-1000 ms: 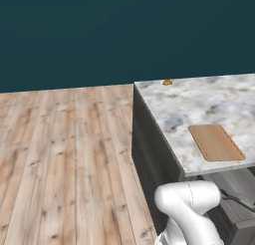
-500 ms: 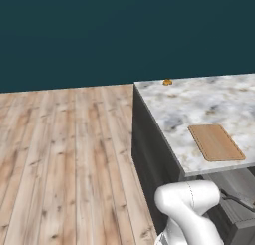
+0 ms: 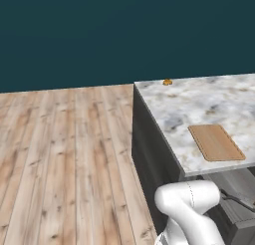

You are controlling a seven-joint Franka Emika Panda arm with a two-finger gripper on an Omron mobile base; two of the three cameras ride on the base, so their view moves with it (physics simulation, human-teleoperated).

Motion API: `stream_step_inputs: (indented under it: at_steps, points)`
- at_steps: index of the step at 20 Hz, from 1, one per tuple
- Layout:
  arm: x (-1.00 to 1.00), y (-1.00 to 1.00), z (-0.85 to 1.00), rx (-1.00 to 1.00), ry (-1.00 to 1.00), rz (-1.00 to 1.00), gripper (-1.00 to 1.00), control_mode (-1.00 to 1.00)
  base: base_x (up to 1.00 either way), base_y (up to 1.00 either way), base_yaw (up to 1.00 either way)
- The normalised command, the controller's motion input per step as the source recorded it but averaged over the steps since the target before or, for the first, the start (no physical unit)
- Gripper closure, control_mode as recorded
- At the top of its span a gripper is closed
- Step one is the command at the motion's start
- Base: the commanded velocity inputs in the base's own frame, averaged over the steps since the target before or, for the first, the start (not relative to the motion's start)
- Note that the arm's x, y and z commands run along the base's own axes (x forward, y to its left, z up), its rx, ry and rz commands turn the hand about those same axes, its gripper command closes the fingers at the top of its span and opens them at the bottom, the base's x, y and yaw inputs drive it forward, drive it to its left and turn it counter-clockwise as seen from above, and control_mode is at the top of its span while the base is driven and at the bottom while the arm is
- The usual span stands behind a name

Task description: Open the drawer on the right and place the cutting tools on the cutting board.

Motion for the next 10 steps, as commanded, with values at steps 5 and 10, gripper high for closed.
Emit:
stream_step_inputs:
  at_steps: [5, 10]
  points:
    - [0.91, 0.19, 0.45, 0.00, 0.35, -0.02, -1.00, -1.00, 0.00, 0.00, 0.00]
    - [1.00, 0.39, 0.32, -0.05, 0.37, -0.05, -1.00, -1.00, 0.00, 0.00, 0.00]
